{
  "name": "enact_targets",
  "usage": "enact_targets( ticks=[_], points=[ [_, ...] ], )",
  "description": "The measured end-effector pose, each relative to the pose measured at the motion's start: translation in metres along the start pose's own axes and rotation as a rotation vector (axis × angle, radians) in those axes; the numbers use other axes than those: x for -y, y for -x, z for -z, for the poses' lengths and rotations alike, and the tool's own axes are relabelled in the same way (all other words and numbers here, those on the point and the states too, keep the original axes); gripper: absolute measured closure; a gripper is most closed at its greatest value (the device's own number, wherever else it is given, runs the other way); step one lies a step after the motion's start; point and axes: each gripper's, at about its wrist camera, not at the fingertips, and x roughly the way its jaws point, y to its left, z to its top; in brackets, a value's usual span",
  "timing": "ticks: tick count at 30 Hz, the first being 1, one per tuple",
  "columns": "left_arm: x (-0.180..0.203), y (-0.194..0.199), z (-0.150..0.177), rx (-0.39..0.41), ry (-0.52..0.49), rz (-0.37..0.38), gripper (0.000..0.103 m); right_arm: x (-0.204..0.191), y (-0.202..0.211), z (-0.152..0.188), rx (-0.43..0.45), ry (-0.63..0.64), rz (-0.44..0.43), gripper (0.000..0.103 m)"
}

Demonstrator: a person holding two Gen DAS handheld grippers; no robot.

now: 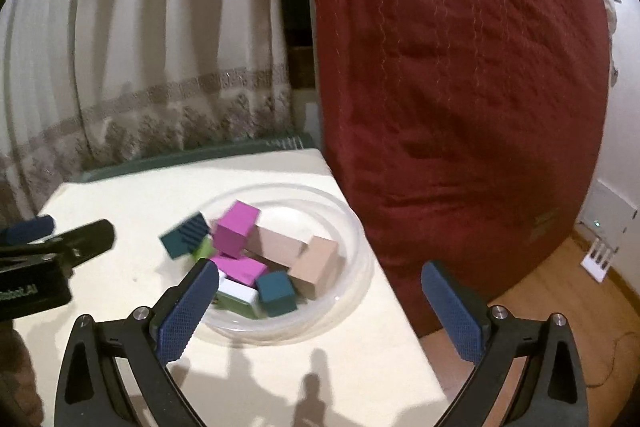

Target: Organize rigid objects

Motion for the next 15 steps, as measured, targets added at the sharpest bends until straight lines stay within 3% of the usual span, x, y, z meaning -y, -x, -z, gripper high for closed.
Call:
enact_targets(
  ticks=[15],
  points=[
    [0.01,-0.006,-0.001,-0.026,-0.023,-0.024,0.0,0.002,-0.005,0.003,-0.009,0.009,-0.01,0.0]
  ],
)
